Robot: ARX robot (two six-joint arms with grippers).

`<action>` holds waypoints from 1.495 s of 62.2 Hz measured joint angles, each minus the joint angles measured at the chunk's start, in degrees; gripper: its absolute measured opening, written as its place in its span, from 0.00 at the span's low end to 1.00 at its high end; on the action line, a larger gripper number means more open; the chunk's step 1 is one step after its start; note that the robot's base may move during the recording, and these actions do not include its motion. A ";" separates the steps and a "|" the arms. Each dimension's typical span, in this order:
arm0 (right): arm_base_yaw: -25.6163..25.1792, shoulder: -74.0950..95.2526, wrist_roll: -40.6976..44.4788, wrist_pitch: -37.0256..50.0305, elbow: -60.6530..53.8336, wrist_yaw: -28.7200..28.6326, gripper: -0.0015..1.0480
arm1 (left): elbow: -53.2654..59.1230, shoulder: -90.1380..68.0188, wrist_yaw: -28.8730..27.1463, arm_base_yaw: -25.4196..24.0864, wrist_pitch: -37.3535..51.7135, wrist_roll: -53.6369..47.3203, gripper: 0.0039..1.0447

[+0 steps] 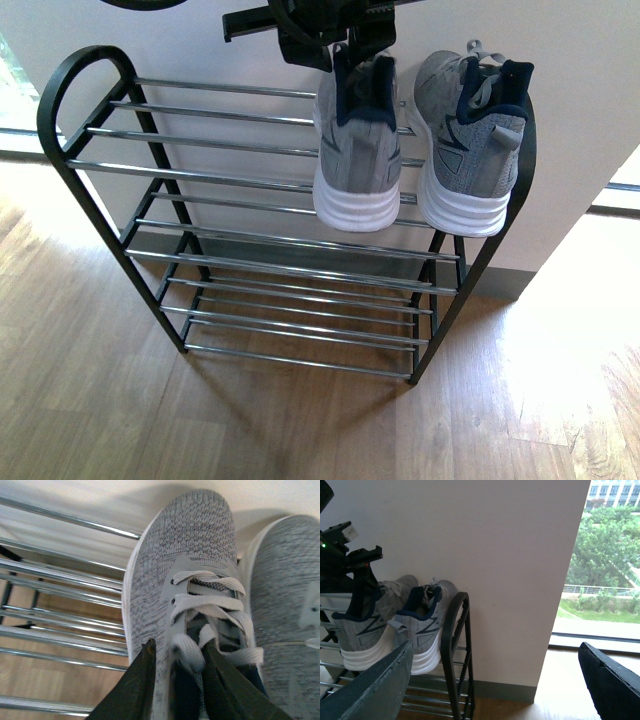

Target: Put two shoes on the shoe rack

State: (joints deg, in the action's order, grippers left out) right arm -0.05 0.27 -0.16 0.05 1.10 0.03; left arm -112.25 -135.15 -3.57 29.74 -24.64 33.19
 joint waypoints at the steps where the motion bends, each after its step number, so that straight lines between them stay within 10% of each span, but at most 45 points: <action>1: 0.00 0.00 0.00 0.00 0.00 0.00 0.91 | 0.13 0.26 0.48 -0.15 0.04 0.28 0.41; 12: 0.00 0.00 0.00 0.00 0.00 0.00 0.91 | 11.34 13.68 -4.35 -0.17 7.58 -3.87 0.79; 19: 0.00 0.00 0.00 0.00 0.00 0.00 0.91 | 24.44 26.38 -21.44 -0.15 23.32 -18.10 0.93; 23: 0.00 0.00 0.00 0.00 0.00 0.02 0.91 | 34.49 32.11 -31.78 -1.05 43.65 -33.55 0.90; 28: 0.00 -0.02 0.00 0.00 0.00 -0.04 0.91 | 47.01 40.35 -23.67 -4.24 55.58 -35.91 0.77; 60: 0.00 0.00 0.02 0.00 0.00 -0.04 0.91 | 87.60 65.44 -9.57 -16.11 69.33 -33.24 0.00; 93: 0.00 0.00 0.00 0.00 0.00 -0.04 0.91 | 104.06 83.78 -2.10 -23.87 67.41 -33.33 0.01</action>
State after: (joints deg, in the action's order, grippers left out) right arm -0.05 0.27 -0.16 0.05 1.10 -0.01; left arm -8.19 -51.37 -5.67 5.87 42.76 -0.14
